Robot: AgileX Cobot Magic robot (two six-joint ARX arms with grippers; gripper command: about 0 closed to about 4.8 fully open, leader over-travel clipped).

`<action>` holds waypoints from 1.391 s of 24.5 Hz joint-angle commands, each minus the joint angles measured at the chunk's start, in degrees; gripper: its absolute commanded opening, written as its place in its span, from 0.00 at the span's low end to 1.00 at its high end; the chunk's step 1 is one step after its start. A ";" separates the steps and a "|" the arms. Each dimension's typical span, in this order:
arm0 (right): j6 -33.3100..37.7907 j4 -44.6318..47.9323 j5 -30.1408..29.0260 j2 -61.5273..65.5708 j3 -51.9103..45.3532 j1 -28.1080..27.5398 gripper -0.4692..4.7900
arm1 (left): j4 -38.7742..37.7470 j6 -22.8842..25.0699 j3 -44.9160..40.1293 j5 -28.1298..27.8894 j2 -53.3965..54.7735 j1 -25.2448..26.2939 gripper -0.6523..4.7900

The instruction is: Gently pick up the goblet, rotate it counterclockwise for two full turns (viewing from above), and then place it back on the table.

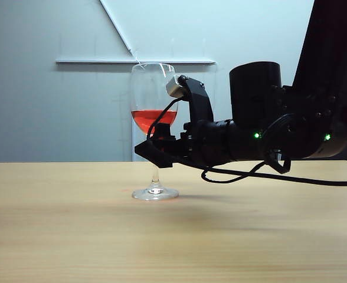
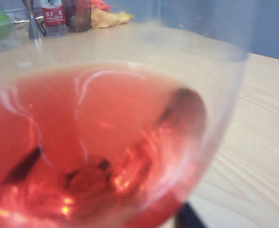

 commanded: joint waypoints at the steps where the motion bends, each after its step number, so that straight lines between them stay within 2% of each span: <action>1: 0.13 1.44 -0.09 0.24 0.24 0.07 0.58 | 0.81 0.00 0.22 0.00 0.09 0.02 0.11; 12: 0.33 2.75 -0.15 0.28 0.48 0.09 0.58 | 0.81 0.00 0.22 0.00 0.09 0.02 0.11; 13: 1.22 2.67 -0.28 0.28 0.87 0.11 0.54 | 0.81 0.00 0.22 0.00 0.09 0.02 0.11; 17: 1.62 2.60 -0.28 0.28 1.42 0.42 0.47 | 0.83 0.00 0.22 0.00 0.09 0.02 0.11; 20: 1.62 2.47 -0.28 0.28 1.42 0.42 0.46 | 0.83 0.00 0.22 0.00 0.09 0.02 0.11; 24: 1.62 2.49 -0.28 0.28 1.42 0.42 0.28 | 0.81 0.00 0.22 0.00 0.09 0.02 0.11; 27: 1.62 2.56 -0.28 0.28 1.42 0.42 0.28 | 0.81 0.00 0.22 0.00 0.09 0.02 0.11; 28: 1.62 2.64 -0.28 0.28 1.42 0.42 0.22 | 0.81 0.00 0.22 0.00 0.09 0.02 0.11; 30: 1.62 2.71 -0.28 0.28 1.42 0.42 0.18 | 0.81 0.00 0.22 0.00 0.09 0.02 0.11; 33: 1.62 2.75 -0.28 0.28 1.42 0.42 0.16 | 0.79 0.00 0.22 0.00 0.09 0.02 0.11; 34: 1.62 3.17 -0.28 0.28 1.42 0.42 0.12 | 0.79 0.00 0.22 0.00 0.09 0.02 0.11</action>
